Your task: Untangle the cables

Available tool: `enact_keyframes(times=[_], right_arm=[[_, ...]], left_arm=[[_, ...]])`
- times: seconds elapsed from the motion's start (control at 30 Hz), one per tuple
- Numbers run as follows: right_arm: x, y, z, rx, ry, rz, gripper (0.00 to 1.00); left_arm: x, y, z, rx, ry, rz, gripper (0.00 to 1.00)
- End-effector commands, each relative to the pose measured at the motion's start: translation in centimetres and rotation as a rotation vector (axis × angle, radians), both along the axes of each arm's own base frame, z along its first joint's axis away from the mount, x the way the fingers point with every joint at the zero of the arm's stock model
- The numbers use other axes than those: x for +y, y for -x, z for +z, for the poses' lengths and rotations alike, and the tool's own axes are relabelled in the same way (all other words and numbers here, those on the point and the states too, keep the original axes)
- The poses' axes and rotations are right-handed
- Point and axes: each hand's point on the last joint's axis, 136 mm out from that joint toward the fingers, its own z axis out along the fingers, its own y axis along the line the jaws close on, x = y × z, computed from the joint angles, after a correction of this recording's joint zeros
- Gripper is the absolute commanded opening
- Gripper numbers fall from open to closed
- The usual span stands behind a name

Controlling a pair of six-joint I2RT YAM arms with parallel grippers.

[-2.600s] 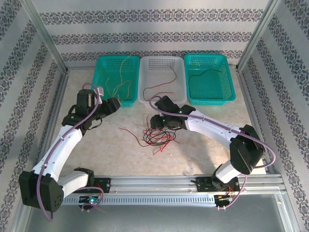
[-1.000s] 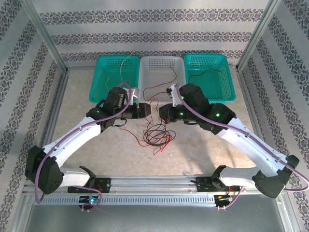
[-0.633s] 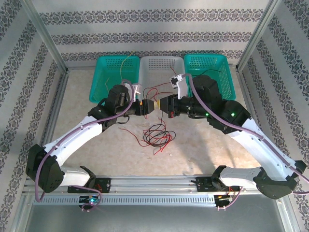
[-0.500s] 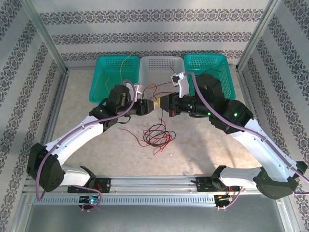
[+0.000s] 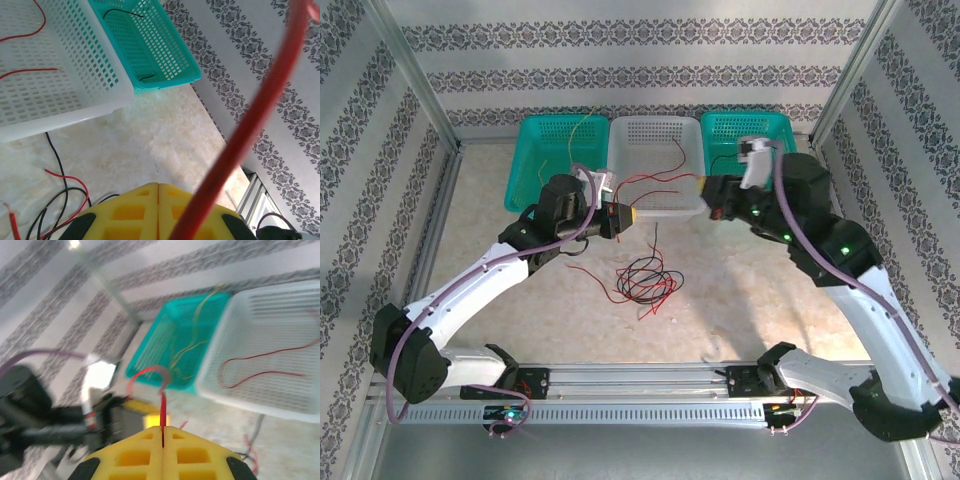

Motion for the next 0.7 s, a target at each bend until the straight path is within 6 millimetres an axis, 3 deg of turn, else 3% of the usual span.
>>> enact_keyframes(times=[0.0, 0.1, 0.23, 0.33, 0.37, 0.4, 0.5, 0.67], right_arm=[[-4.2, -0.6, 0.6, -0.013, -0.084, -0.164, 0.0], [-4.9, -0.8, -0.1, 0.017, -0.091, -0.171, 0.0], [-5.5, -1.1, -1.7, 0.055, -0.059, -0.204, 0.0], [-4.8, -1.5, -2.6, 0.088, -0.069, -0.181, 0.0], [-4.6, -1.7, -2.8, 0.096, -0.075, -0.171, 0.0], [-4.2, -1.9, -3.1, 0.103, -0.079, -0.161, 0.0], [-3.7, -2.8, -3.1, 0.101, -0.082, -0.149, 0.0], [-2.3, -5.3, -2.1, 0.078, -0.078, -0.113, 0.0]], left_arm=[[-0.7, 1.4, 1.4, -0.053, 0.036, -0.072, 0.0], [-1.7, 2.2, 2.5, -0.053, 0.1, -0.146, 0.0], [-3.4, 4.1, 6.6, -0.064, 0.296, -0.343, 0.0], [-3.6, 3.7, 7.9, -0.063, 0.331, -0.367, 0.0], [-3.5, 3.2, 7.7, -0.064, 0.308, -0.347, 0.09], [-3.2, 2.6, 7.2, -0.066, 0.273, -0.309, 0.3], [-2.0, 0.7, 5.3, -0.083, 0.16, -0.179, 0.6], [3.2, -2.1, 1.6, -0.076, -0.037, 0.163, 0.8]])
